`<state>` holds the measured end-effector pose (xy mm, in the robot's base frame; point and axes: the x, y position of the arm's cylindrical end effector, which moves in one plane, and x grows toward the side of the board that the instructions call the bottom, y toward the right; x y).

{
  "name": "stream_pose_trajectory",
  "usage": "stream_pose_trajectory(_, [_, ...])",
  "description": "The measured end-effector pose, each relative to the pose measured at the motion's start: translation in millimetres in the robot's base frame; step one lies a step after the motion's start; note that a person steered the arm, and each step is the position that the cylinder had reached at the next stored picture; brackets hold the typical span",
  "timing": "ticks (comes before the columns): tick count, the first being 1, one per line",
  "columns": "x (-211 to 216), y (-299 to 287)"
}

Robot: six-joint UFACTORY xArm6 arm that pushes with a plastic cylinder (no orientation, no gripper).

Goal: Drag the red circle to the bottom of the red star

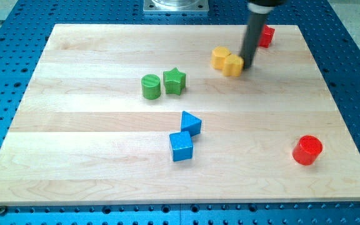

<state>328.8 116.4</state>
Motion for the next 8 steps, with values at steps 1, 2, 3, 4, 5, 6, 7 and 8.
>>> stream_pose_trajectory(1, [4,59])
stream_pose_trajectory(2, [50,171])
stream_pose_trajectory(3, [159,188])
stream_pose_trajectory(4, [266,109])
stream_pose_trajectory(5, [221,64])
stream_pose_trajectory(6, [169,82])
stream_pose_trajectory(7, [231,11])
stream_pose_trajectory(8, [262,63])
